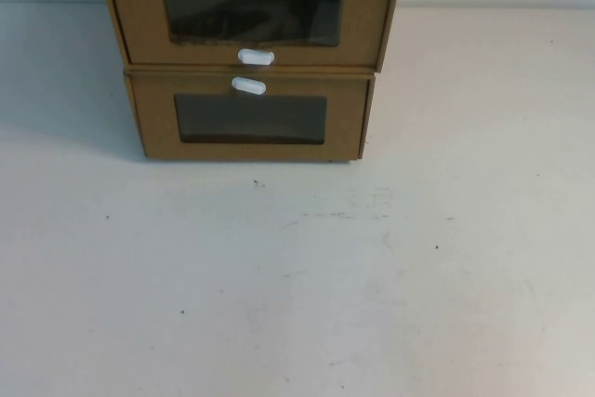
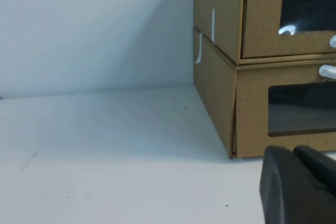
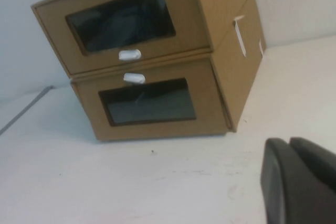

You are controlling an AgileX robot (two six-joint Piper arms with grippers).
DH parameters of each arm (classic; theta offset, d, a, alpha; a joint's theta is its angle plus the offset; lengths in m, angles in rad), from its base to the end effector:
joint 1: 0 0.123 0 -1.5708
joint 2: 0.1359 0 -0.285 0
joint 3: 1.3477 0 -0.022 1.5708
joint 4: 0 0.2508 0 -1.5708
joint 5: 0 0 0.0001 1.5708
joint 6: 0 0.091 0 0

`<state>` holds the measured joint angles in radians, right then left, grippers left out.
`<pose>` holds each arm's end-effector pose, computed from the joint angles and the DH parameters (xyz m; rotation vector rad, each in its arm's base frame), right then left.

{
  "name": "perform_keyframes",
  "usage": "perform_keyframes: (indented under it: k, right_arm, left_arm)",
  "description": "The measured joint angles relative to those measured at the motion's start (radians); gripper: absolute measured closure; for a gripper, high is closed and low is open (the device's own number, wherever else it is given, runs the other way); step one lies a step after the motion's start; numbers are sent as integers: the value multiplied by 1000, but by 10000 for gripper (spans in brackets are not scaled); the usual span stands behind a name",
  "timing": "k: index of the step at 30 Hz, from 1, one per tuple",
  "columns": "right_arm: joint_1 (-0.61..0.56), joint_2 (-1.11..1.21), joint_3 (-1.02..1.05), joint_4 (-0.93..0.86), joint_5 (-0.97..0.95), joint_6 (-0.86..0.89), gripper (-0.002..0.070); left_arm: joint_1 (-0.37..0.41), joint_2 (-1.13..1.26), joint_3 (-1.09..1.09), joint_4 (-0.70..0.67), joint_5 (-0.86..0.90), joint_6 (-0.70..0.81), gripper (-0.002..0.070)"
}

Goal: Close the shoe box

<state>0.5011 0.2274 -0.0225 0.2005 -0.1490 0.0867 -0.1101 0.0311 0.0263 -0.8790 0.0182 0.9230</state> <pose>0.0681 0.0343 0.2192 -0.1458 1.5665 0.5984 0.0595 -0.0079 0.2014 0.1306 1.5474 -0.0631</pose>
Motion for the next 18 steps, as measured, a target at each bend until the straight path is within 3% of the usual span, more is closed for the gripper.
perform_keyframes:
  k: [18]
  right_arm:
    - [0, 7, 8, 2, 96, -63, 687]
  left_arm:
    - [0, 0, 0, -4, -7, 2, 680]
